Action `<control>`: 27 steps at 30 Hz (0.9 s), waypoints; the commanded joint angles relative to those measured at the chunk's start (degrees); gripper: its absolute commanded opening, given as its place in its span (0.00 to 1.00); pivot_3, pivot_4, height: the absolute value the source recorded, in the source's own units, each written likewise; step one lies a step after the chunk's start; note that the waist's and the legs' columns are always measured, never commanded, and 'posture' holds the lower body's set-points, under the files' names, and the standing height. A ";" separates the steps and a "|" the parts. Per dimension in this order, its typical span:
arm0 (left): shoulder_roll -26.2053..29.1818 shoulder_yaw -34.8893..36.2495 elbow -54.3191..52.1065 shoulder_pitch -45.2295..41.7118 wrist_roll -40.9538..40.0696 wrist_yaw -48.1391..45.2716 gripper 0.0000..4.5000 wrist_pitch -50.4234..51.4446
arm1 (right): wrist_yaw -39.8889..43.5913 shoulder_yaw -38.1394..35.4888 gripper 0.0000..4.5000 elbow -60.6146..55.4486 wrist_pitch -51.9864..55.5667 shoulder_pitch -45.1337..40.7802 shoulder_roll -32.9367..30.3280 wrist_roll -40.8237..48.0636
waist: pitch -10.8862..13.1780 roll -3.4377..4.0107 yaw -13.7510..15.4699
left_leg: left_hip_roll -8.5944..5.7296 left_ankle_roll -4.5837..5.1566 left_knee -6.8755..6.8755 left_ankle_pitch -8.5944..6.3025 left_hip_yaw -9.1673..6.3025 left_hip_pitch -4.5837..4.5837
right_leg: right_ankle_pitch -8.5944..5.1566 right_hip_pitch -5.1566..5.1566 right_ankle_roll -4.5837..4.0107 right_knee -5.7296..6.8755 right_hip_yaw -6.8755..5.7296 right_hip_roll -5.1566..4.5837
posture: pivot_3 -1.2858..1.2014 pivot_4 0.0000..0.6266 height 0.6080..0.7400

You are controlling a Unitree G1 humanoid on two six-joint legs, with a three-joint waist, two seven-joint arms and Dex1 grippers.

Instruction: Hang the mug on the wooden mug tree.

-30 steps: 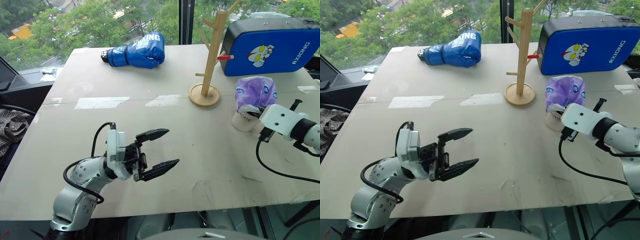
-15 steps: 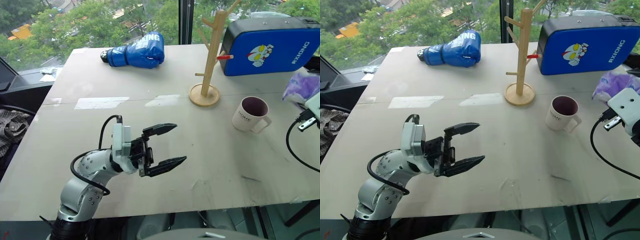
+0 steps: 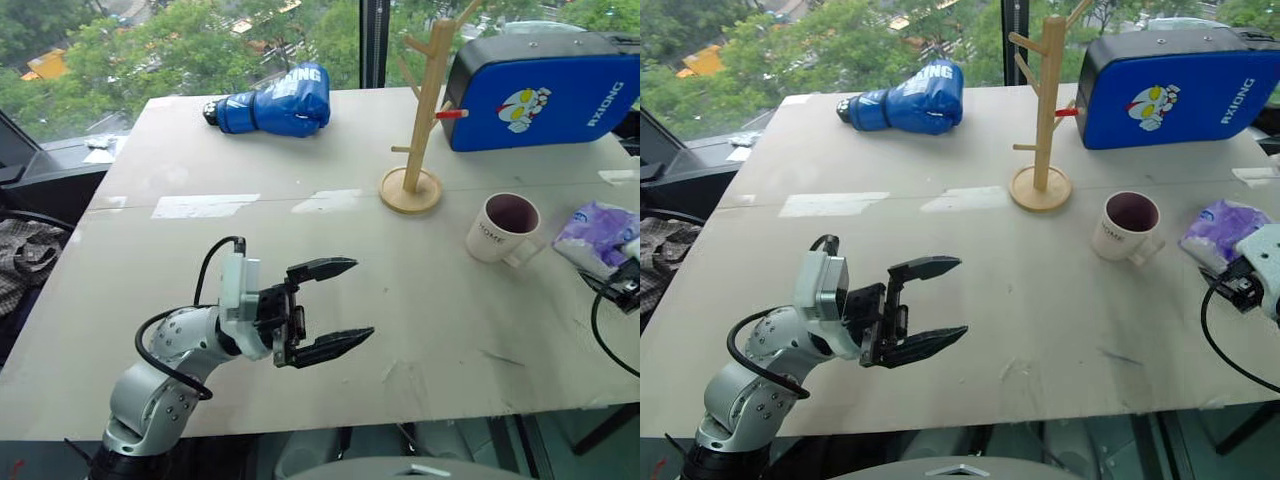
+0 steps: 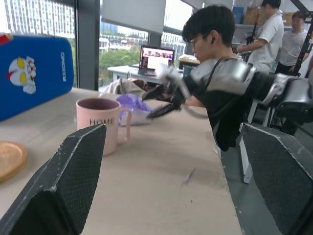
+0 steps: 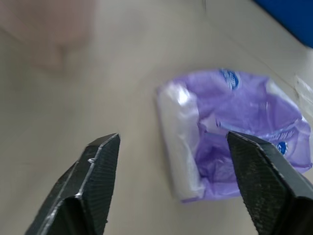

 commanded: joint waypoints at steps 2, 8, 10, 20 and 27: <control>0.62 -0.72 1.11 -0.99 0.84 -1.57 1.00 -0.48 | -10.77 2.51 0.73 -15.92 13.11 -0.87 7.16 2.99 | -0.10 -0.28 -0.17 | 0.08 0.05 0.00 -0.04 0.00 0.07 | 0.00 0.04 -0.01 0.02 -0.01 0.07 | 0.52 0.24 1.00; 0.57 -1.10 4.28 -2.87 1.86 -3.28 1.00 -1.19 | -21.13 9.55 0.73 -17.46 15.59 -3.47 15.00 -0.18 | -0.07 -0.25 0.23 | -0.05 -0.01 0.09 0.00 0.02 -0.01 | 0.01 0.02 0.00 0.01 -0.04 -0.03 | 0.52 0.24 1.00; 0.52 -1.03 5.22 -3.18 2.30 -3.84 1.00 -1.58 | -23.32 11.64 0.73 -16.45 14.66 -3.91 16.85 -1.55 | -0.08 -0.25 0.11 | -0.03 -0.02 0.06 0.01 -0.01 0.02 | 0.01 0.01 0.00 0.04 -0.06 -0.01 | 0.52 0.24 1.00; 0.35 -0.70 4.67 -1.31 3.69 -3.92 1.00 -2.72 | -31.57 15.59 0.73 -6.33 10.57 -11.09 23.52 -5.30 | -0.06 -0.22 -0.13 | -0.04 -0.03 -0.02 0.02 -0.01 -0.01 | 0.00 -0.08 -0.01 0.02 -0.02 0.01 | 0.52 0.24 1.00; 0.00 -0.18 4.73 -0.68 4.10 -2.91 1.00 -3.51 | -32.96 17.62 0.33 3.13 4.37 -14.97 24.63 -7.43 | -0.05 -0.21 -0.16 | -0.04 -0.03 -0.02 0.02 0.00 0.00 | 0.00 -0.08 -0.01 0.03 -0.01 0.02 | 0.52 0.24 1.00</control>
